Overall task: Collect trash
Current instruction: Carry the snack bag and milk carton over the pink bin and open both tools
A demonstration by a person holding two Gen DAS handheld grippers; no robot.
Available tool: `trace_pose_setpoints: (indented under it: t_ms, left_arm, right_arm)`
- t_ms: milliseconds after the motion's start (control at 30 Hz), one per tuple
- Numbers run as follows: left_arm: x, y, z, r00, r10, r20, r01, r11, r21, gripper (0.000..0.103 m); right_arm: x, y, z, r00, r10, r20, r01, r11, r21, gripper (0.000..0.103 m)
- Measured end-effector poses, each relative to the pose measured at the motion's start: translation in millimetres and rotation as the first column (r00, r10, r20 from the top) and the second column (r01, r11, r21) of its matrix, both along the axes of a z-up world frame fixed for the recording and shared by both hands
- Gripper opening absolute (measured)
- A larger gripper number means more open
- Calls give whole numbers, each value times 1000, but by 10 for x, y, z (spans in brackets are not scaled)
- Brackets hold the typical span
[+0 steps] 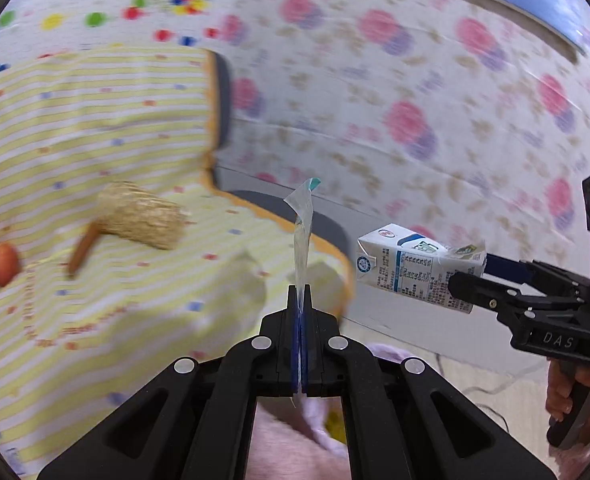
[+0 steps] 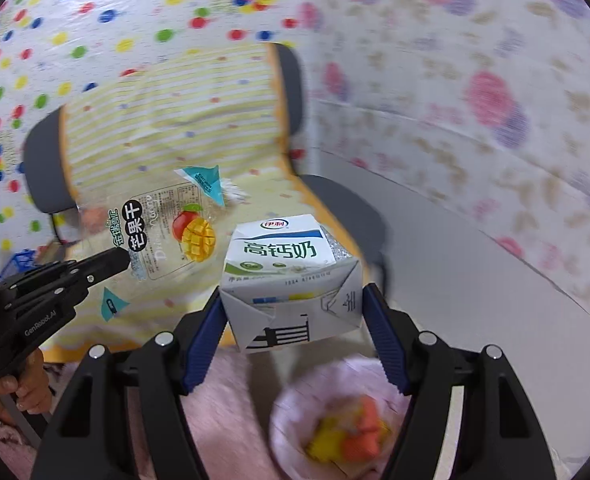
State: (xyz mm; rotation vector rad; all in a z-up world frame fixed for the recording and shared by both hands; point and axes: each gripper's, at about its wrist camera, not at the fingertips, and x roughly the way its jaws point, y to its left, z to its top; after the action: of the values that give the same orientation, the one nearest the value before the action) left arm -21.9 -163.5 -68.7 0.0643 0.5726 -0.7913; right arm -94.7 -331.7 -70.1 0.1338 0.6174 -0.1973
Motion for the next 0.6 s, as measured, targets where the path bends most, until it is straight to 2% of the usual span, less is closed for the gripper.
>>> trace_pose_setpoints:
  t_ms: [200,433,533,600]
  left_arm:
    - [-178,-421,-213,992,-117,-47,118,992,33,1]
    - [-224,-748,-355,979,-186,-78,191,979,66,1]
    - [-187,-879,-423,972,-208,-111,217,973,75,5]
    - [-141,-953,-473,968,-209,-141,223,971,86,19]
  right_arm:
    - [-399,-320,-181,992,-116,-48,117,993,30,67]
    - [-491,-522,-372,982,-161,-94,166,985,42,68]
    - [-440,-584,-469,981,-158,-112,164,985,54,70]
    - [-370,-650,-569,977,-168,-134,179,981,72,70]
